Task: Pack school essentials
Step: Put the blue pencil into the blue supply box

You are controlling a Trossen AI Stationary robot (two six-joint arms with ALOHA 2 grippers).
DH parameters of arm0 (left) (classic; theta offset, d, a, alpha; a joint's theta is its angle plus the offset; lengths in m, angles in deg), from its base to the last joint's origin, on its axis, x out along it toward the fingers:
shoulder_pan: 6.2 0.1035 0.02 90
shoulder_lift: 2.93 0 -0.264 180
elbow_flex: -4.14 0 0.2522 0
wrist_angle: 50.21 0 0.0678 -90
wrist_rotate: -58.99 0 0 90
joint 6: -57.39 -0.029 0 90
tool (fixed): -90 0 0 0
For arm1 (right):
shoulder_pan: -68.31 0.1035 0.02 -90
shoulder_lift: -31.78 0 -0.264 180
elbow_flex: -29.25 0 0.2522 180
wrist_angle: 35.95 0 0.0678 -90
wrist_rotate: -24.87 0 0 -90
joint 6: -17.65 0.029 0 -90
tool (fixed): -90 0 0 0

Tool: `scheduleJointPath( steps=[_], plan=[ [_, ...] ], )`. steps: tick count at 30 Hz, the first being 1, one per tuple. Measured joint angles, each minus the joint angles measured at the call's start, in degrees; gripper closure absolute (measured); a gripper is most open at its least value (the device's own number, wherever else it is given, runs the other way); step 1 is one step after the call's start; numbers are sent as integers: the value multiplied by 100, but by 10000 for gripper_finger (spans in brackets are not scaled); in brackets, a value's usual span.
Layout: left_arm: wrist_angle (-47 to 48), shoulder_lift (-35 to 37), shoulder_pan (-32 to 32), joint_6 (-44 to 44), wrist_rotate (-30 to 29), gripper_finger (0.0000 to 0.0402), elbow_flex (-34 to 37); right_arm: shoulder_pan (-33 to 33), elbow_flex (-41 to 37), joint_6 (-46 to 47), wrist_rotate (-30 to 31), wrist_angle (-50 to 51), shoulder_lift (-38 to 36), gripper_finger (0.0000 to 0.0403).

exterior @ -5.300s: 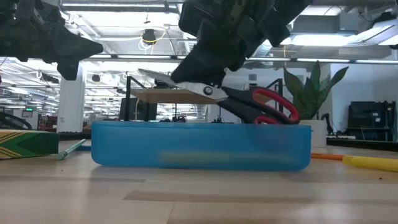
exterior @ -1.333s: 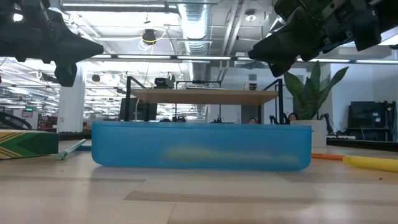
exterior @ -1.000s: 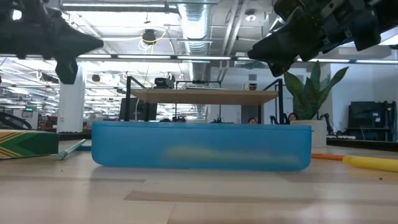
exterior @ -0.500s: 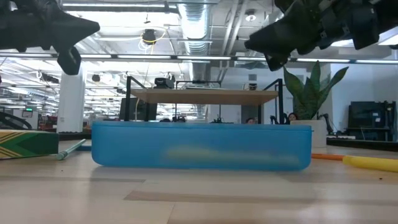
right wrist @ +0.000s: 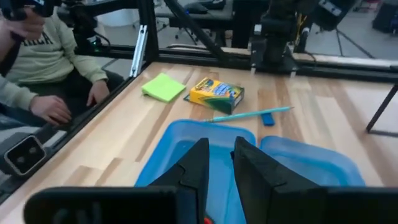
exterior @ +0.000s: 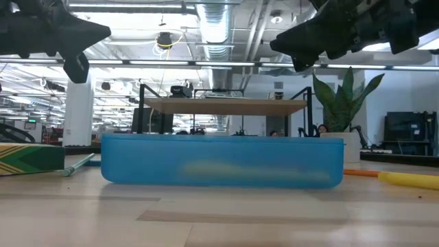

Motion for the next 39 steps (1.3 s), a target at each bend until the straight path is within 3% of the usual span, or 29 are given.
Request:
scheduleJointPath(
  steps=[9, 18, 23, 31, 39],
  plan=[
    [59, 0, -33, 304, 451, 397, 0, 31, 244, 171, 0, 24, 0, 310],
    [255, -2, -61, -154, 329, 397, -17, 117, 245, -1, -2, 33, 0, 310],
    [942, -108, -61, 242, 20, 397, -18, 101, 245, -49, -3, 71, 0, 310],
    [1921, -1226, -60, 929, -564, 397, -807, -87, 245, 44, -1, -76, 0, 310],
    [2174, -2707, -59, 1315, -575, 397, -1227, 12, 245, 93, -4, 1, 0, 310]
  ],
)
